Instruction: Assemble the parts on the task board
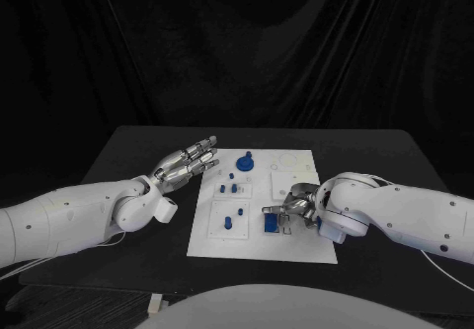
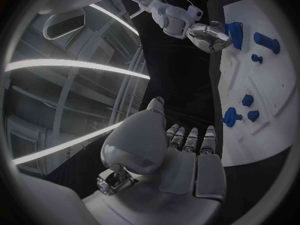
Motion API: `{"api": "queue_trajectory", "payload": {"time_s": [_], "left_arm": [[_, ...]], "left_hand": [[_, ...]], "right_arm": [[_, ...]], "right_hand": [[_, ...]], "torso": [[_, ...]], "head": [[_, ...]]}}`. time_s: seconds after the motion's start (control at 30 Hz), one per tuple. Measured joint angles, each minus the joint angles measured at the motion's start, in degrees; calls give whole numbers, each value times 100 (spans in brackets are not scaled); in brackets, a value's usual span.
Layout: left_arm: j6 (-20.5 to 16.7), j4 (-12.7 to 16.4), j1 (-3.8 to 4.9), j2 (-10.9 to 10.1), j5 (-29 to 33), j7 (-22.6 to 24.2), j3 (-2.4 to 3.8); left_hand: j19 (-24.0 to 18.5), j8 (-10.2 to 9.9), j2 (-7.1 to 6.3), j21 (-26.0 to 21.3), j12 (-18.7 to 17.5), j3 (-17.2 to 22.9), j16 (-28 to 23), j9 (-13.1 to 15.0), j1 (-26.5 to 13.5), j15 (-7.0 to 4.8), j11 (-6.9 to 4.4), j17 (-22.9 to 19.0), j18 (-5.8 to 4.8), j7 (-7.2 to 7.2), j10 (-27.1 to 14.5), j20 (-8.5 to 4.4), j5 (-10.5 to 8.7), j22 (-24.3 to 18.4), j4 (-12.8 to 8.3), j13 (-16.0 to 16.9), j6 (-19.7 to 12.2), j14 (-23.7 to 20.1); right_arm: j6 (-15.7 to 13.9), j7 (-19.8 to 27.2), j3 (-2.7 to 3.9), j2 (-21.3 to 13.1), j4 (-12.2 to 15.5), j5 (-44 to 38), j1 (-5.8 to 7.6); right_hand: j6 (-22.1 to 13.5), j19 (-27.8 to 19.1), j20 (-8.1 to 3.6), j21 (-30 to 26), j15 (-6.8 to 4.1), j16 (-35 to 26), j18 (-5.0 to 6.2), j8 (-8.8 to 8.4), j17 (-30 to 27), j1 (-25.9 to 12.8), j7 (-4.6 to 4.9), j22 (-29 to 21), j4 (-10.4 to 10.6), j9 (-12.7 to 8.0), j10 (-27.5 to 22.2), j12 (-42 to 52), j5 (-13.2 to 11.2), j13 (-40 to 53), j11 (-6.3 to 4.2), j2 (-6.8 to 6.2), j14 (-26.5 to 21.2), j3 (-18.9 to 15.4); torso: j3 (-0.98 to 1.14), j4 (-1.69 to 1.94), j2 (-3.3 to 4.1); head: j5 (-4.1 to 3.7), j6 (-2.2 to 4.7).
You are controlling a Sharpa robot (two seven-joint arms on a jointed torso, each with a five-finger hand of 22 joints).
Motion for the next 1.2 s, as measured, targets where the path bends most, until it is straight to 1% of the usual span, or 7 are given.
{"api": "queue_trajectory", "payload": {"time_s": [0.2,0.5,0.6,0.73,0.87,1.0,1.2], "left_arm": [[11,1,-2,0,0,-3,0],[20,3,-5,-5,0,-8,0],[22,2,-6,-3,0,-9,0],[24,0,-7,4,0,-10,0],[27,0,-10,9,0,-12,0],[28,0,-11,9,0,-15,0],[31,1,-12,0,0,-20,0]], "left_hand": [[0,0,0,0,0,0,0,0,0,0,0,-1,-1,16,0,0,0,0,0,1,16,0],[0,0,0,0,0,0,0,0,0,0,0,-1,0,21,0,0,0,3,0,0,21,0],[0,0,0,0,0,0,0,0,0,0,2,0,0,21,-2,0,0,5,0,-1,21,0],[0,0,0,0,0,17,0,0,0,0,21,0,0,21,-21,0,0,5,-17,-3,21,0],[21,0,0,0,0,17,0,0,0,0,21,1,-1,21,-21,21,0,5,-17,-4,21,0],[21,0,0,0,0,17,0,0,0,13,21,1,-1,21,-21,21,0,4,-17,-4,21,13],[21,0,0,0,0,17,0,0,0,21,21,2,-1,21,-21,21,22,4,-17,-3,20,21]], "right_arm": [[-70,14,0,-123,114,2,-2],[-245,180,-3,-496,629,-61,88],[-315,329,1,-584,808,-183,123],[-385,529,1,-614,936,-470,129],[-413,687,1,-606,964,-779,121],[-414,787,1,-582,943,-1003,44],[-396,849,-2,-533,850,-1193,-45]], "right_hand": [[-9,0,0,-25,0,0,-1,-1,0,-30,-9,0,41,1,0,0,91,0,0,30,0,-126],[-33,0,0,-31,0,0,-1,235,0,587,-29,0,-202,127,0,0,754,4,0,122,0,-315],[-163,2,-2,-14,0,41,-1,615,0,909,-60,0,-392,411,0,0,859,4,0,146,0,-370],[-760,32,-32,18,-54,41,-1,1839,0,1206,-137,-1,-524,1426,-7,0,859,4,-47,235,13,-627],[-1065,52,-52,18,-87,41,-1,2669,0,1341,-204,0,-522,2144,-5,0,747,3,-111,266,12,-758],[-1208,61,-104,18,-120,41,-1,3216,0,1414,-283,-1,-502,2634,-4,0,720,3,-171,278,10,-827],[-1268,61,-104,18,-130,67,-1,3619,0,1524,-304,-1,-517,3014,-15,0,721,3,-183,309,14,-842]], "torso": [[0,0,1],[0,-1,0],[0,-1,-1],[0,-1,-2],[-1,-1,-2],[-1,-2,-2],[0,-2,-1]], "head": [[23,0],[29,0],[16,0],[14,0],[18,0],[32,0],[36,0]]}}
